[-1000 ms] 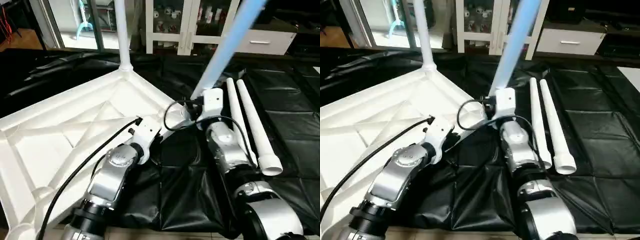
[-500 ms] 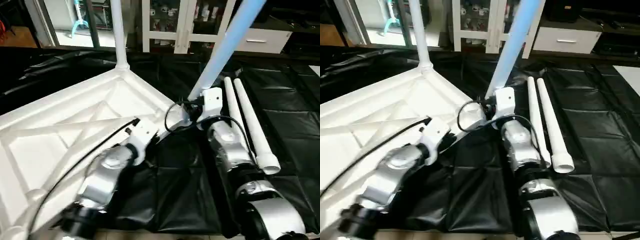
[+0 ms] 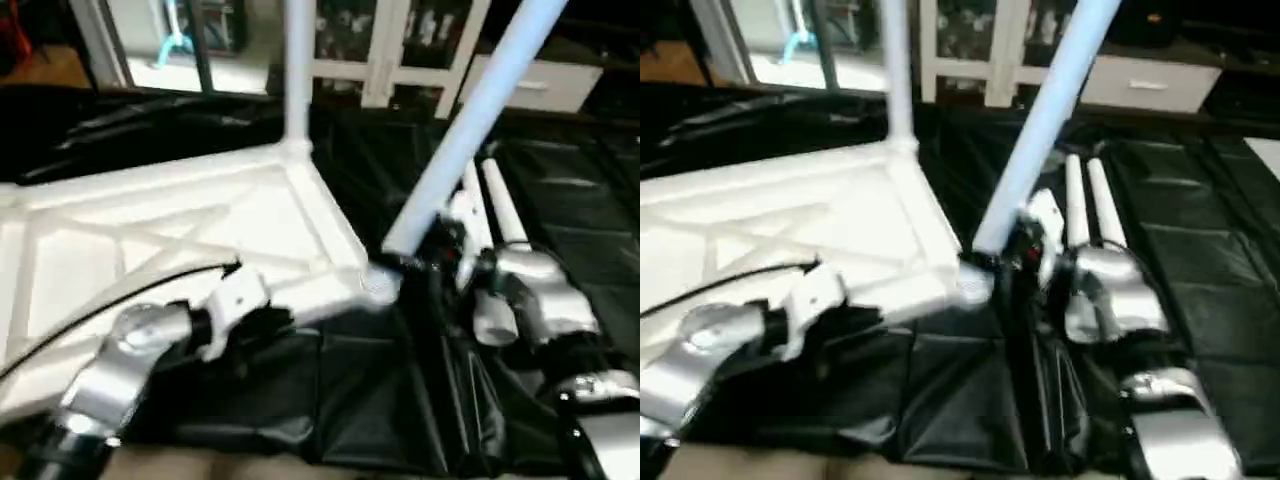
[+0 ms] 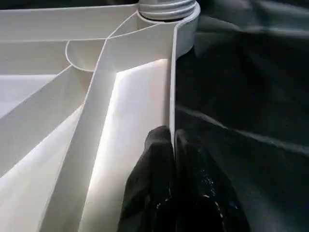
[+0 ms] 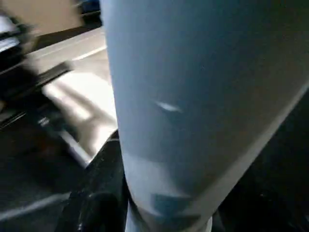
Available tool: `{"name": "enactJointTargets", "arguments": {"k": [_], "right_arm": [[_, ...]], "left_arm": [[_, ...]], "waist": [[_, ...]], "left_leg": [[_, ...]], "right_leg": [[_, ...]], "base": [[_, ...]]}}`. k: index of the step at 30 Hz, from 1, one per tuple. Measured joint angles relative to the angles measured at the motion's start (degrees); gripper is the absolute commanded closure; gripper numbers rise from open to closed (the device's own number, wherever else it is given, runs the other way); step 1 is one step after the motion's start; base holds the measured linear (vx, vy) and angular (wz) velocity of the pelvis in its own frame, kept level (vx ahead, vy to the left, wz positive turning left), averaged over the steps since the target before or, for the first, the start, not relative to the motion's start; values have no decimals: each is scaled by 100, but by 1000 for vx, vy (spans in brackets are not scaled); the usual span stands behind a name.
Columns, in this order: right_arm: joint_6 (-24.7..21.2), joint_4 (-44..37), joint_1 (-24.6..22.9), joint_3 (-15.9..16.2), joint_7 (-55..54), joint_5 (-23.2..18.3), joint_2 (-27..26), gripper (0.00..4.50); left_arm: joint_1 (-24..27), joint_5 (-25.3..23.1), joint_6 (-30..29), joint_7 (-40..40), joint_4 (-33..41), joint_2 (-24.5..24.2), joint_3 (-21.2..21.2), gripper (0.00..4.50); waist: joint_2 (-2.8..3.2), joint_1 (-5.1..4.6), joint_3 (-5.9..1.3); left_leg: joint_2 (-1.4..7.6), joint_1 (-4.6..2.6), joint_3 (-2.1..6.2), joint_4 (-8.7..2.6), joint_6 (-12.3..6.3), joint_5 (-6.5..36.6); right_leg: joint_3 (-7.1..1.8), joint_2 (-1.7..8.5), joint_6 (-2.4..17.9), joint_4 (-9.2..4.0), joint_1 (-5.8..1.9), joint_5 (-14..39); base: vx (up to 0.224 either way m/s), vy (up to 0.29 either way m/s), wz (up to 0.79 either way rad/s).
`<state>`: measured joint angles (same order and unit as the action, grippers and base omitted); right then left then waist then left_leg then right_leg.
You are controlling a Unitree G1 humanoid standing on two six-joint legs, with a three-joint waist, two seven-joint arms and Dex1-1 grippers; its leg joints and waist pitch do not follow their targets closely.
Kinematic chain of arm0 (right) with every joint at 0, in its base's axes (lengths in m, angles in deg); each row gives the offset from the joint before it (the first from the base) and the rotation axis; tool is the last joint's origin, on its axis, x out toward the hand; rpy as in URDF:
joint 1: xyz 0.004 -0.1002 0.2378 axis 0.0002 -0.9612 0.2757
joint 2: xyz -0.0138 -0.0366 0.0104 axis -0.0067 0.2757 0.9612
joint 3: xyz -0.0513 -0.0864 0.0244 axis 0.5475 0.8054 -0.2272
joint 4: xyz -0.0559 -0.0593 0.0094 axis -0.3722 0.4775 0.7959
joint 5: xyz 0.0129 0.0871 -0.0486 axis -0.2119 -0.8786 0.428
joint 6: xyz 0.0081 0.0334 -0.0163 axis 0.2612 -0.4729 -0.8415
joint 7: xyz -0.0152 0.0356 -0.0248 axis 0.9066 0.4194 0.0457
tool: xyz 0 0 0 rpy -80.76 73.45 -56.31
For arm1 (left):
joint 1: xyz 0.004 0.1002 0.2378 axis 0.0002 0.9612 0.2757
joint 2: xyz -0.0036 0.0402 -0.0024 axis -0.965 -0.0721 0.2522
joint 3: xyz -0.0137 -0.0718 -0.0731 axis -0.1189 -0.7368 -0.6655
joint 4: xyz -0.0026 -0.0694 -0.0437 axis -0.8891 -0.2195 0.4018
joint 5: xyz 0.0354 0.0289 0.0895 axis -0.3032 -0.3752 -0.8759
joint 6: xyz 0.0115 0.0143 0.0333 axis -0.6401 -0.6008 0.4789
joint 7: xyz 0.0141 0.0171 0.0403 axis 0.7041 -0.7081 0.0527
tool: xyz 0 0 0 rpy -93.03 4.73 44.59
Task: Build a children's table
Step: Insert table leg to table base
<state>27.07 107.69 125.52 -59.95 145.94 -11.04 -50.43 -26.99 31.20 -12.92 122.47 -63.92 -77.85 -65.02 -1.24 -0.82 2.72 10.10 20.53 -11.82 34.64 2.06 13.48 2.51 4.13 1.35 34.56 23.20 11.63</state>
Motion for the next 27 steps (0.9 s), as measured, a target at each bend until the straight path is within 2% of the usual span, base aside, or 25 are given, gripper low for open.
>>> {"name": "enactJointTargets", "arguments": {"k": [4,13,19,24,27], "right_arm": [[-11,1,-3,27,149,16,48,263],[320,-104,2,255,538,208,179,263],[634,-26,65,424,827,291,259,263],[736,170,191,428,780,294,247,263],[790,293,225,304,615,406,263,263]], "left_arm": [[-51,18,199,90,-166,-26,26,450],[-242,-93,602,226,-470,-94,200,450],[-317,-114,635,281,-553,-160,249,450],[-356,-197,753,273,-612,-178,279,450],[-357,-190,761,277,-616,-207,279,450]], "waist": [[-14,38,9],[-21,122,12],[-36,103,2],[-36,92,3],[-38,90,4]], "left_leg": [[0,-3,-5,34,1,-2],[0,-10,-9,40,7,-20],[1,-22,-9,47,6,-21],[1,-31,-9,48,19,-15],[1,-32,-9,48,18,-16]], "right_leg": [[-4,9,0,42,3,0],[-3,17,1,65,-1,0],[-3,17,1,71,-10,-1],[-6,16,11,70,-18,-7],[-6,16,11,71,-18,-7]], "base": [[0,0,0],[0,0,0],[0,0,0],[0,0,0],[0,0,0]]}}
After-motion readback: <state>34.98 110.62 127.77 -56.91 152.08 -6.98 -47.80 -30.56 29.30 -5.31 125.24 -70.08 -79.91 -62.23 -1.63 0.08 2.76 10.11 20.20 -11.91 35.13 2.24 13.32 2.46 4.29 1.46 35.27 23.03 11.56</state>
